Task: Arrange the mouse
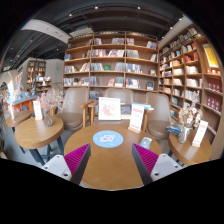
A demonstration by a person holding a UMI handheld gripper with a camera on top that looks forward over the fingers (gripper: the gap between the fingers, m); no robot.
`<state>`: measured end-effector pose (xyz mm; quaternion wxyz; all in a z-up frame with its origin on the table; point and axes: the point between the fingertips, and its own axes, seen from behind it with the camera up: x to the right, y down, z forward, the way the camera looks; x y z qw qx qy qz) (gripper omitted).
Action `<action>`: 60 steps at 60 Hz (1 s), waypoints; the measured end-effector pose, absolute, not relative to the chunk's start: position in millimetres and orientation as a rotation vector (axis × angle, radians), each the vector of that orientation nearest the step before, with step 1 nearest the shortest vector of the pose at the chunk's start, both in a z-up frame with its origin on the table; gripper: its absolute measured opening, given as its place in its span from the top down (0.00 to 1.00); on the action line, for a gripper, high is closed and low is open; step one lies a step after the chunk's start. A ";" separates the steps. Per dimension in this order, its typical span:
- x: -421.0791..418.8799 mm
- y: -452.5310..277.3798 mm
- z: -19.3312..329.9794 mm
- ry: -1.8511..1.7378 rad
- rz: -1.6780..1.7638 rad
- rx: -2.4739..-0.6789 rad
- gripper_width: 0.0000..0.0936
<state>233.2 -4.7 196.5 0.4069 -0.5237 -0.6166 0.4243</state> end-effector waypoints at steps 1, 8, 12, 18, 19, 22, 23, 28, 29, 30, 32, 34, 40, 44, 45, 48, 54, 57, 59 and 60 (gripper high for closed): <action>233.3 -3.4 195.6 -1.556 1.066 -1.323 0.09; 225.4 17.4 188.4 -1.542 1.035 -1.354 0.09; 216.7 40.1 181.3 -1.527 1.008 -1.368 0.09; 204.9 73.0 172.4 -1.501 0.969 -1.391 0.09; 202.8 78.4 171.4 -1.496 0.964 -1.396 0.09; 196.8 94.3 167.5 -1.484 0.949 -1.409 0.09; 194.7 99.5 165.9 -1.479 0.944 -1.413 0.09; 183.7 123.0 157.9 -1.457 0.920 -1.439 0.08; 181.6 126.7 156.5 -1.453 0.919 -1.444 0.09; 179.4 129.9 155.3 -1.451 0.918 -1.448 0.08; 174.1 135.8 151.9 -1.450 0.915 -1.448 0.08; 169.6 143.5 145.9 -1.452 0.900 -1.455 0.08; 153.0 159.8 129.3 -1.457 0.872 -1.468 0.08; 142.2 163.7 116.7 -1.463 0.872 -1.491 0.09; 139.5 164.1 113.8 -1.464 0.877 -1.496 0.09; 132.2 165.7 105.3 -1.468 0.887 -1.511 0.09; 115.8 169.7 88.7 -1.476 0.905 -1.531 0.09; 108.0 171.3 78.1 -1.492 0.897 -1.542 0.08; 104.2 171.5 72.6 -1.500 0.895 -1.548 0.09; 101.8 171.7 69.7 -1.505 0.894 -1.551 0.09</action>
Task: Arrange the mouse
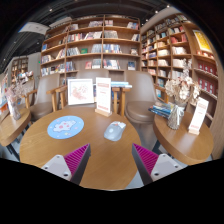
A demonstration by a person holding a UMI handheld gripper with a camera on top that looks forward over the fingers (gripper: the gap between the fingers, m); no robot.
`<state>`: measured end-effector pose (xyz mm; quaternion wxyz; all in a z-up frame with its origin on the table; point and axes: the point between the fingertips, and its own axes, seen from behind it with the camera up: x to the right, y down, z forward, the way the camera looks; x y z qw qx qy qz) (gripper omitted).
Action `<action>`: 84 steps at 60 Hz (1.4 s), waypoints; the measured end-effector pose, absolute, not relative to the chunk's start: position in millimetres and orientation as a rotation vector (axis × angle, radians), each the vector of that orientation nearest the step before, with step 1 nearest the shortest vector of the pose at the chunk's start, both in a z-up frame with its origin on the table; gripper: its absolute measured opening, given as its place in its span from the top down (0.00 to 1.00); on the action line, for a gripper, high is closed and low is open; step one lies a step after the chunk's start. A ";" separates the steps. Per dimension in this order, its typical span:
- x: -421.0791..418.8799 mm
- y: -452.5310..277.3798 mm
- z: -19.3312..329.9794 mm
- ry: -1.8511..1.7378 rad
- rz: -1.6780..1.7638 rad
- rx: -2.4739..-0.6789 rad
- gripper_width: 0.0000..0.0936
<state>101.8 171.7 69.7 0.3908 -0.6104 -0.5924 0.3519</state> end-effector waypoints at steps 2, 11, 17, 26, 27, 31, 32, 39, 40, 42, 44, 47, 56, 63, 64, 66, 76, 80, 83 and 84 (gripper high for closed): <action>96.8 173.6 63.4 -1.515 0.886 -1.559 0.09; 69.0 178.2 36.7 -1.555 0.848 -1.603 0.09; 50.4 182.0 25.5 -1.575 0.824 -1.615 0.09; 22.7 180.5 10.9 -1.604 0.794 -1.638 0.09; 19.9 179.6 9.5 -1.607 0.792 -1.638 0.09; 9.0 177.8 3.6 -1.618 0.784 -1.645 0.09; 5.4 178.3 1.9 -1.621 0.782 -1.646 0.09; -11.6 176.4 -8.4 -1.636 0.767 -1.660 0.09; -14.2 176.4 -9.7 -1.636 0.766 -1.664 0.09; -19.0 175.8 -11.8 -1.636 0.768 -1.673 0.09; -22.9 174.9 -13.7 -1.637 0.775 -1.683 0.09; -29.4 173.1 -14.5 -1.637 0.789 -1.695 0.09; -49.3 177.4 -15.7 -1.637 0.786 -1.713 0.08; -64.5 178.3 -16.1 -1.654 0.783 -1.711 0.08; -66.9 178.0 -15.9 -1.656 0.783 -1.709 0.08; -71.6 178.5 -16.0 -1.661 0.783 -1.707 0.09; -91.9 173.9 -15.1 -1.686 0.782 -1.684 0.08; -98.8 171.0 -14.9 -1.693 0.788 -1.677 0.08; -102.8 169.5 -15.0 -1.692 0.794 -1.679 0.09; -104.0 169.1 -15.3 -1.692 0.796 -1.680 0.09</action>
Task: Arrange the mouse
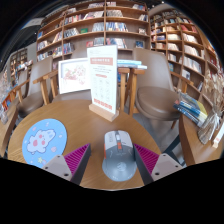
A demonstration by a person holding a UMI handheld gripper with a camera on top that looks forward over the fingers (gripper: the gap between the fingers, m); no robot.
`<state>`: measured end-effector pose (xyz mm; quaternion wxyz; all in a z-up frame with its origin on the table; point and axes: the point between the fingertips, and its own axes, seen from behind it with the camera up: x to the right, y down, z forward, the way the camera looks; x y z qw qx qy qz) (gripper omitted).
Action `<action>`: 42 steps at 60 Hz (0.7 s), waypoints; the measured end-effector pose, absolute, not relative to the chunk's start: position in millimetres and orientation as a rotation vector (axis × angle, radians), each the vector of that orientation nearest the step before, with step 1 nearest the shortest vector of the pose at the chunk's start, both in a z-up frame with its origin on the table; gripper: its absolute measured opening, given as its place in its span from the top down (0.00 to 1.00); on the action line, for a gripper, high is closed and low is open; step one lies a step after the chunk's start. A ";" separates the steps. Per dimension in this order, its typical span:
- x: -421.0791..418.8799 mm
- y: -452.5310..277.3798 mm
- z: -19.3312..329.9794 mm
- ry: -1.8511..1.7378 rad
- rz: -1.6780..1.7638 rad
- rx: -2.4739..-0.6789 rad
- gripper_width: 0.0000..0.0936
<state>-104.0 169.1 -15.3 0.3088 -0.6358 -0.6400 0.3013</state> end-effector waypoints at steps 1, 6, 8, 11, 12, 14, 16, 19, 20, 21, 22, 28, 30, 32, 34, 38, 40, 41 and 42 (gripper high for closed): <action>-105.0 168.7 -15.2 -1.690 0.798 -1.682 0.09; -109.4 168.2 -15.1 -1.687 0.804 -1.673 0.10; -111.1 167.8 -15.2 -1.683 0.806 -1.673 0.11; -113.2 169.3 -14.8 -1.674 0.804 -1.673 0.17; -113.8 169.8 -14.9 -1.670 0.802 -1.673 0.21; -114.7 171.3 -14.7 -1.664 0.797 -1.672 0.38; -115.0 171.5 -14.8 -1.662 0.792 -1.676 0.47; -110.6 175.9 -15.0 -1.655 0.748 -1.699 0.51; -107.4 177.2 -13.8 -1.646 0.738 -1.709 0.52; -104.9 177.5 -11.5 -1.636 0.731 -1.718 0.52; -103.3 176.5 -7.3 -1.623 0.735 -1.722 0.53; -95.9 156.1 34.2 -1.571 0.806 -1.713 0.53; -93.9 144.0 50.9 -1.559 0.831 -1.705 0.53; -92.9 128.9 66.4 -1.551 0.863 -1.700 0.53; -93.1 110.7 79.0 -1.550 0.888 -1.700 0.53; -95.7 71.0 99.2 -1.566 0.939 -1.695 0.53; -97.2 50.3 107.0 -1.574 0.969 -1.681 0.53; -98.0 40.7 109.5 -1.579 0.978 -1.673 0.53; -97.1 30.0 110.5 -1.582 0.983 -1.668 0.53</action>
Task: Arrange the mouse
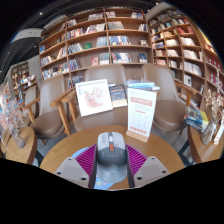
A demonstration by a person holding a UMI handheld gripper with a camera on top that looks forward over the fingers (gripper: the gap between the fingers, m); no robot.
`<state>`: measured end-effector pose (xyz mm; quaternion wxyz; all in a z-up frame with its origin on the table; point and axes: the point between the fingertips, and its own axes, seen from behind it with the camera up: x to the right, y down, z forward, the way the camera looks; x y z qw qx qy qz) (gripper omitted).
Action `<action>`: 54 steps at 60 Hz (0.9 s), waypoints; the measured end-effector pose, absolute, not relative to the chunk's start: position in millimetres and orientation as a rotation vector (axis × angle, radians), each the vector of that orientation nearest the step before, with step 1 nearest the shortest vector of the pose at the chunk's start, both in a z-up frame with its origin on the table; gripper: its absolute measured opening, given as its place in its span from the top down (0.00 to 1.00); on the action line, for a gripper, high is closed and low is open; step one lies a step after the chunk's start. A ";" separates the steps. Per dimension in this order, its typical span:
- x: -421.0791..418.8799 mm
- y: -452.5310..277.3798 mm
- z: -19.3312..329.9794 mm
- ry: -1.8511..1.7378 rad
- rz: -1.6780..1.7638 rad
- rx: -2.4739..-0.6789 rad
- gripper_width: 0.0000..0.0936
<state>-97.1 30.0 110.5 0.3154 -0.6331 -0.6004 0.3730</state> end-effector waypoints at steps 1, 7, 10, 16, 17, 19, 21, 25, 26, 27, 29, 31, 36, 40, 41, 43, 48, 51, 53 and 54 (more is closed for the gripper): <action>-97.6 21.4 110.0 -1.586 0.983 -1.666 0.53; -104.8 -30.2 92.2 -1.630 0.988 -1.671 0.53; -102.3 -48.7 78.5 -1.658 0.965 -1.675 0.53; -106.1 -59.4 40.0 -1.695 0.900 -1.662 0.53; -105.2 -64.3 35.4 -1.695 0.879 -1.666 0.53; -105.7 -63.9 23.2 -1.696 0.842 -1.679 0.53; -106.4 -63.8 12.5 -1.694 0.820 -1.697 0.53; -106.5 -58.3 -3.1 -1.691 0.796 -1.725 0.52; -106.5 -58.2 -5.4 -1.689 0.793 -1.731 0.52; -106.5 -58.4 -7.5 -1.688 0.792 -1.735 0.51; -105.8 -58.9 -10.6 -1.689 0.790 -1.741 0.49; -108.5 -57.0 -10.9 -1.684 0.797 -1.728 0.48; -105.0 -57.5 -13.0 -1.689 0.789 -1.708 0.38; -101.0 -61.7 -7.5 -1.706 0.802 -1.693 0.08; -99.5 -61.8 -4.7 -1.705 0.806 -1.686 0.11; -95.3 -59.7 2.4 -1.696 0.805 -1.672 0.13; -73.3 -54.9 26.9 -1.667 0.799 -1.655 0.08; -53.4 -55.7 46.1 -1.661 0.810 -1.633 0.09; -36.9 -56.6 59.4 -1.655 0.822 -1.624 0.09; -27.7 -56.9 66.2 -1.654 0.827 -1.618 0.10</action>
